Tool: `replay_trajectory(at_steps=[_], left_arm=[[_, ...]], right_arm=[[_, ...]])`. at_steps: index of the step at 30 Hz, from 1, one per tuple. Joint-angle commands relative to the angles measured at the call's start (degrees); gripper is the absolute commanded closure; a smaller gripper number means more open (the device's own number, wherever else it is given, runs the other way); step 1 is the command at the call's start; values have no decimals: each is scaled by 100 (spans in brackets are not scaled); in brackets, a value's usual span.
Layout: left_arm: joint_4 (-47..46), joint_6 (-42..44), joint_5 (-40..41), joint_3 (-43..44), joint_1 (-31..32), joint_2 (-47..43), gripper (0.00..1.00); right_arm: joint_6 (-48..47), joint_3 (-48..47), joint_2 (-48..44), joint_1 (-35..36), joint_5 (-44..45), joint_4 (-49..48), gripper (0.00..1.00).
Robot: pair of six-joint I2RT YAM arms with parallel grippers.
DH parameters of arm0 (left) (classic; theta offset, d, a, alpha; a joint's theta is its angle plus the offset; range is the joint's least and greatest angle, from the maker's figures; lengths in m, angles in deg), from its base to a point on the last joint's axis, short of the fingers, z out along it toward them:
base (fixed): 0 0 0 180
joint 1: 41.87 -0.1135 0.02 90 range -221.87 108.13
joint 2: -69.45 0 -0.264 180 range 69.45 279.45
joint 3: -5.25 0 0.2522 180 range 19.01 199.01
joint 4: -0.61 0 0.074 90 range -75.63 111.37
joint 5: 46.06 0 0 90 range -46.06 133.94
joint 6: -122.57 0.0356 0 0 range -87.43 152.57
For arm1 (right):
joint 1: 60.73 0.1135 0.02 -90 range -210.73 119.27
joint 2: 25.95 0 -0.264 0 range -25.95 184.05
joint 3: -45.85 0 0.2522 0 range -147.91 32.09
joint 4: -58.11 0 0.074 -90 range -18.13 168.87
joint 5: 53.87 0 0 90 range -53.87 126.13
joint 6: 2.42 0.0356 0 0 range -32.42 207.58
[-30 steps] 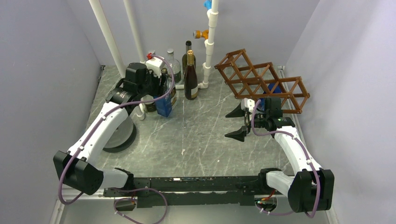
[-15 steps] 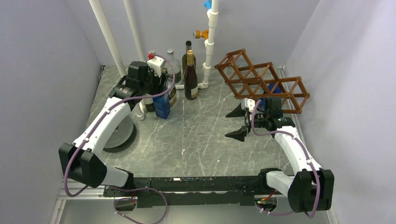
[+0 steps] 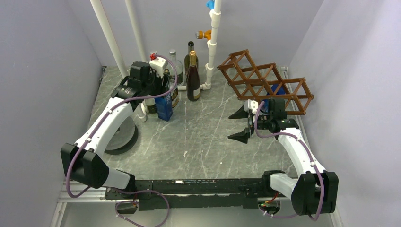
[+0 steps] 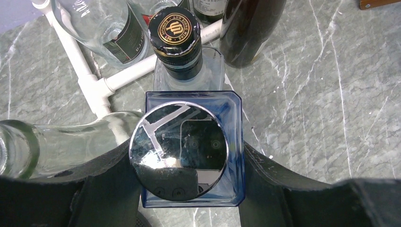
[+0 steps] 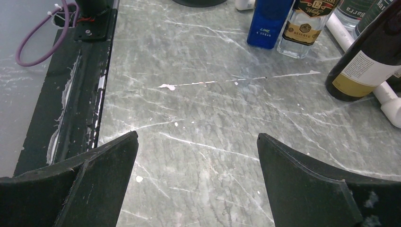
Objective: Take the wine bottle off the wine rack
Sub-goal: Place the wine bottle at the center of the board.
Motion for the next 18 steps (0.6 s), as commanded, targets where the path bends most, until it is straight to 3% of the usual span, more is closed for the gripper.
replay_trajectory(at_steps=[1, 18], left_arm=[[-855, 20, -70, 482, -26, -139, 74], [-644, -180, 57, 407, -44, -334, 34]], right_arm=[[-165, -76, -76, -25, -215, 22, 0], [-173, -76, -93, -40, -217, 33, 0]])
